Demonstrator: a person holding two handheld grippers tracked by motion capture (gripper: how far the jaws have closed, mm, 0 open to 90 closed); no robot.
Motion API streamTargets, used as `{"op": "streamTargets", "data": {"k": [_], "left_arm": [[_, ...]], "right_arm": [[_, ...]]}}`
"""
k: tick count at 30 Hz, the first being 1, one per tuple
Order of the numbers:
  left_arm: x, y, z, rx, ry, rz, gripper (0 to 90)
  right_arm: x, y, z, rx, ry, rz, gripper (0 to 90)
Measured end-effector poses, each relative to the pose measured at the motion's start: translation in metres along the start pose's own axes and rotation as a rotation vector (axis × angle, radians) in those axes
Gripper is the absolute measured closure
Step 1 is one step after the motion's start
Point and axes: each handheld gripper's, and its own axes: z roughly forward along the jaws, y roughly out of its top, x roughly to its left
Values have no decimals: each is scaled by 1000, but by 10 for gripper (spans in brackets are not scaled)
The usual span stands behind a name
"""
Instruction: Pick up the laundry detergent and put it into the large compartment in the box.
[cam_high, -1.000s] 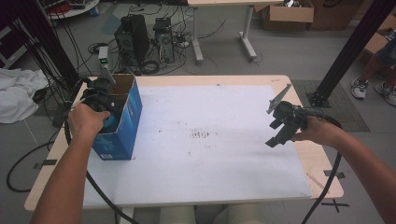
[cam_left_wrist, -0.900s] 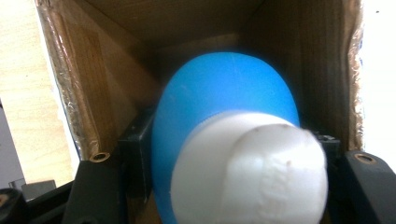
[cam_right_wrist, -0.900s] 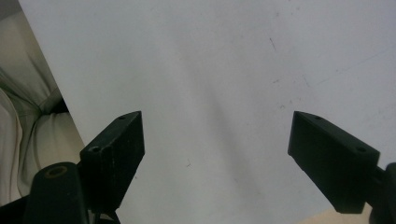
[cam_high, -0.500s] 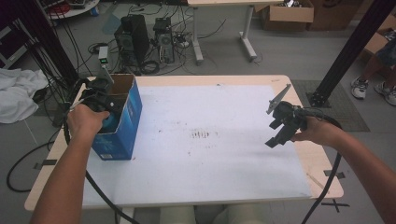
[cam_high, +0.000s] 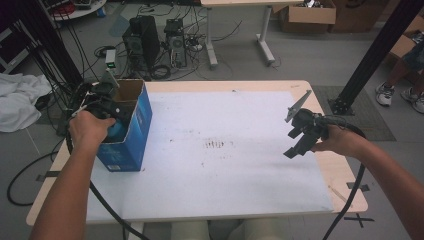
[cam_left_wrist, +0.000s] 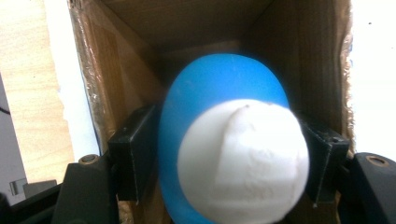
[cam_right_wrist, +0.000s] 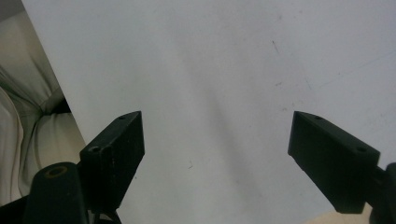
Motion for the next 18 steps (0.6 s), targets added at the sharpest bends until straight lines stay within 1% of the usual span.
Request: {"op": "streamTargets", "data": {"k": [9, 15, 18], "left_arm": [[3, 0, -12, -36, 5, -8, 308], [2, 1, -19, -48, 0, -3, 301], [2, 2, -26, -60, 1, 1, 295]], "right_arm": [[1, -1, -1, -2, -2, 1, 186], [2, 0, -1, 0, 0, 0, 187], [2, 0, -1, -3, 0, -4, 187]]}}
